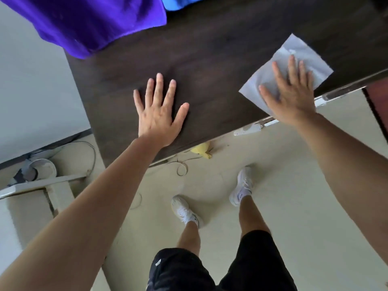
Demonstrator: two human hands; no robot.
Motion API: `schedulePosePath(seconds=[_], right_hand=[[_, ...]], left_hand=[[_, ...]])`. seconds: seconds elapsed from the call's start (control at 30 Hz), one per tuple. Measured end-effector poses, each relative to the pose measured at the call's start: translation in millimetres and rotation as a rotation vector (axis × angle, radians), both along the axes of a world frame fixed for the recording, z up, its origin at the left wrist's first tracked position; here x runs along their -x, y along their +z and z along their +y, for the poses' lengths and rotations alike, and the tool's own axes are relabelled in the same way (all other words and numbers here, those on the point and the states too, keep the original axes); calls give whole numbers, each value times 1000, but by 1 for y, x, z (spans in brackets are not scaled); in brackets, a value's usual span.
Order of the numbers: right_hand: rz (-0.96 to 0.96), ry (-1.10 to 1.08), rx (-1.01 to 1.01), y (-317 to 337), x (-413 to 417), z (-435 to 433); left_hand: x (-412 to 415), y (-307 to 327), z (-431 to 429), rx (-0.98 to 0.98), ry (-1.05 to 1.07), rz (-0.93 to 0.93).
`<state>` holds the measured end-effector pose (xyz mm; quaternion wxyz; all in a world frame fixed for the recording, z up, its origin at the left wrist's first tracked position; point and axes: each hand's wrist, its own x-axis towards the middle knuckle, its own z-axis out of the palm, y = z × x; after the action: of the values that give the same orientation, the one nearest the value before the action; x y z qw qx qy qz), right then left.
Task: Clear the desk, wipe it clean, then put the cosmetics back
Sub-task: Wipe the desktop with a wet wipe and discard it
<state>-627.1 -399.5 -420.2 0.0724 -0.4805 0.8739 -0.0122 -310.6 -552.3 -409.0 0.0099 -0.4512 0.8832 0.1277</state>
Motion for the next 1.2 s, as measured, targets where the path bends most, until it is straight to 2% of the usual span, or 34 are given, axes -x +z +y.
schedulePosePath(seconds=[0.1, 0.23, 0.57, 0.77, 1.0, 1.1, 1.2], right_hand=[[-3, -106, 1, 2, 56, 43], [-13, -179, 16, -1, 98, 39], [12, -54, 47, -3, 202, -3], [-54, 72, 60, 1, 225, 9], [-127, 101, 161, 5, 271, 75], [-214, 186, 232, 4, 290, 89], [-526, 88, 313, 6, 308, 91]], left_hand=[[65, -2, 23, 0, -113, -54], [145, -3, 41, 17, -178, -79], [310, 0, 66, 16, -198, -123], [357, 8, 85, 0, -184, -168], [405, 12, 97, 13, -214, -189], [443, 6, 103, 3, -197, -128], [484, 1, 110, 9, -184, -91]])
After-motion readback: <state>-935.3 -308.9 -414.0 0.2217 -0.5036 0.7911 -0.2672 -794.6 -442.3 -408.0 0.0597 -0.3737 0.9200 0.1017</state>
